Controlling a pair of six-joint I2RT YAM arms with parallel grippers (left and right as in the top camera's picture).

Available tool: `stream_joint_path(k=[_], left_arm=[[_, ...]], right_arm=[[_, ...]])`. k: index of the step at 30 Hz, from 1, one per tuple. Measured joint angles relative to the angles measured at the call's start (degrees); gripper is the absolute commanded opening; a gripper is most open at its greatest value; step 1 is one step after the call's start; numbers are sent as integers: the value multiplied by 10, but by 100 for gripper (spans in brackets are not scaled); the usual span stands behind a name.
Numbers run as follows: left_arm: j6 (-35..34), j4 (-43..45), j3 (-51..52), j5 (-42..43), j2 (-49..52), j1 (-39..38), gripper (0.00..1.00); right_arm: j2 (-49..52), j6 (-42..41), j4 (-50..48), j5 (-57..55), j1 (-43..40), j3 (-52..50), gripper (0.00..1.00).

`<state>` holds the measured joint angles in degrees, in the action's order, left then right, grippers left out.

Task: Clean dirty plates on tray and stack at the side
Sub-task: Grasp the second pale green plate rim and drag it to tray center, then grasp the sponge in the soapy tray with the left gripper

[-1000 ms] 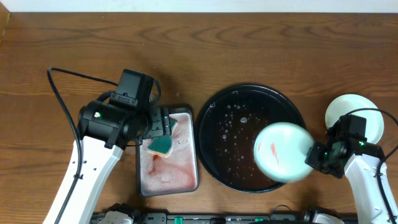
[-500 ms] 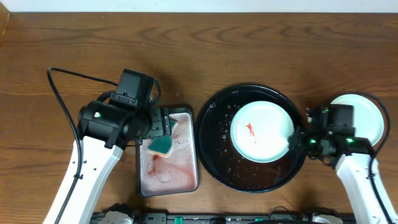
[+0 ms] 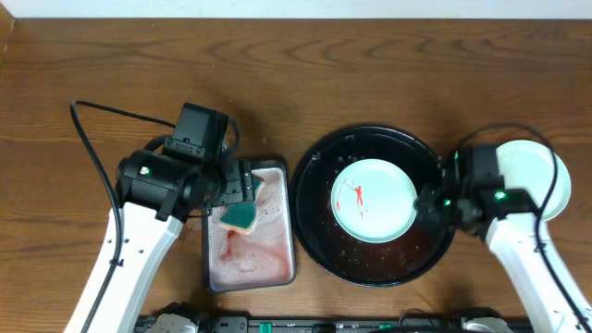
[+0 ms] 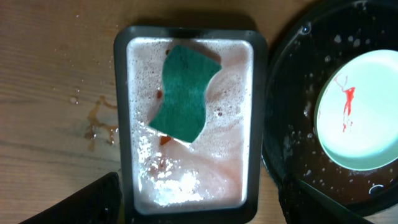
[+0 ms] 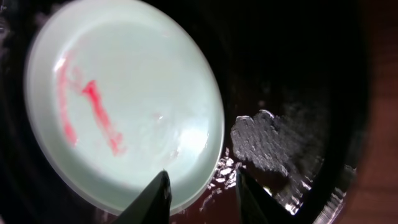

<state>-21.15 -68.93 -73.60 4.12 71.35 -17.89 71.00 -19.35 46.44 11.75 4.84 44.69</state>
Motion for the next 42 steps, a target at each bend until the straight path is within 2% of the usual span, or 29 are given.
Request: stream_joint_path(k=[3, 7, 15, 16, 18, 20, 23, 25, 30, 37, 38, 42], left_arm=[[0, -1, 0, 0, 0, 0, 81], [0, -1, 0, 0, 0, 0, 81], [-9, 22, 0, 0, 0, 0, 81], [-10, 21, 0, 0, 0, 0, 79], [-13, 19, 0, -1, 0, 0, 67], [-4, 23, 2, -3, 0, 0, 67], [2, 35, 42, -9, 2, 0, 67], [4, 71, 109, -13, 14, 0, 67], [7, 186, 252, -13, 77, 0, 54], [16, 260, 287, -4, 145, -1, 20], [17, 264, 287, -2, 152, -1, 10], [17, 286, 287, 4, 181, -1, 7]], right_arm=[[0, 49, 78, -7, 0, 92, 32], [-4, 95, 94, 2, 0, 154, 32], [-7, 131, 117, 38, 0, 161, 31], [-7, 133, 121, 39, 0, 161, 31], [-7, 136, 128, 42, 0, 161, 31], [-7, 137, 128, 43, 0, 161, 31], [-7, 138, 129, 44, 0, 161, 31], [-7, 139, 129, 45, 0, 161, 31], [-7, 140, 129, 46, 0, 161, 32], [-7, 140, 129, 46, 0, 161, 31], [-7, 140, 129, 46, 0, 161, 30], [-7, 140, 129, 46, 0, 161, 29]])
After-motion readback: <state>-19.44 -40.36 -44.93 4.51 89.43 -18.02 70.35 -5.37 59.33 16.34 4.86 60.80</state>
